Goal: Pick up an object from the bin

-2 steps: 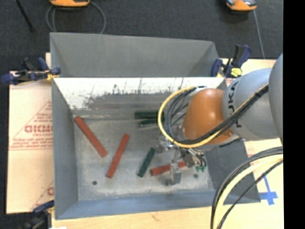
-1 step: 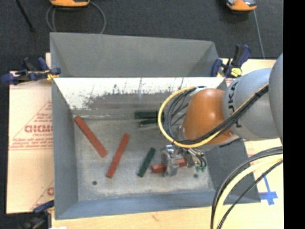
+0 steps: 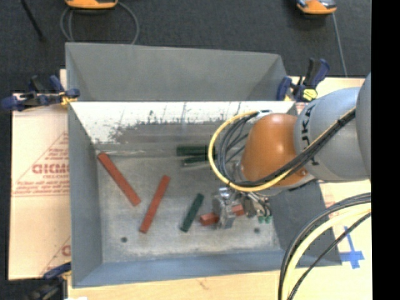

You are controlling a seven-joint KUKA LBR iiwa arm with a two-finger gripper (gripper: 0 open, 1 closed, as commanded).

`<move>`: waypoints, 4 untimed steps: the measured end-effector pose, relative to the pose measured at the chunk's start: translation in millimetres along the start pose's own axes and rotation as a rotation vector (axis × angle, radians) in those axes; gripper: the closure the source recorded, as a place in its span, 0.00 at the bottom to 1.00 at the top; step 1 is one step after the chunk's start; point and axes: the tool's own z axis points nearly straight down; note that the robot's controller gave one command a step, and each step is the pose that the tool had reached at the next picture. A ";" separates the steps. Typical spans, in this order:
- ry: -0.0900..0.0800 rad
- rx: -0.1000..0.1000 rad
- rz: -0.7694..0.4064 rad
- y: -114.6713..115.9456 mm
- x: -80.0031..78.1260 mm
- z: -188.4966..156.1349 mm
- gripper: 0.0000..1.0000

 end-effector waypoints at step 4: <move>0.004 0.000 0.012 -4.1 -7.5 -98.2 1.00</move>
Offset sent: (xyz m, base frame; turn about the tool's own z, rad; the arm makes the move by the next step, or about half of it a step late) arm 0.0000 -0.0001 0.0098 0.0000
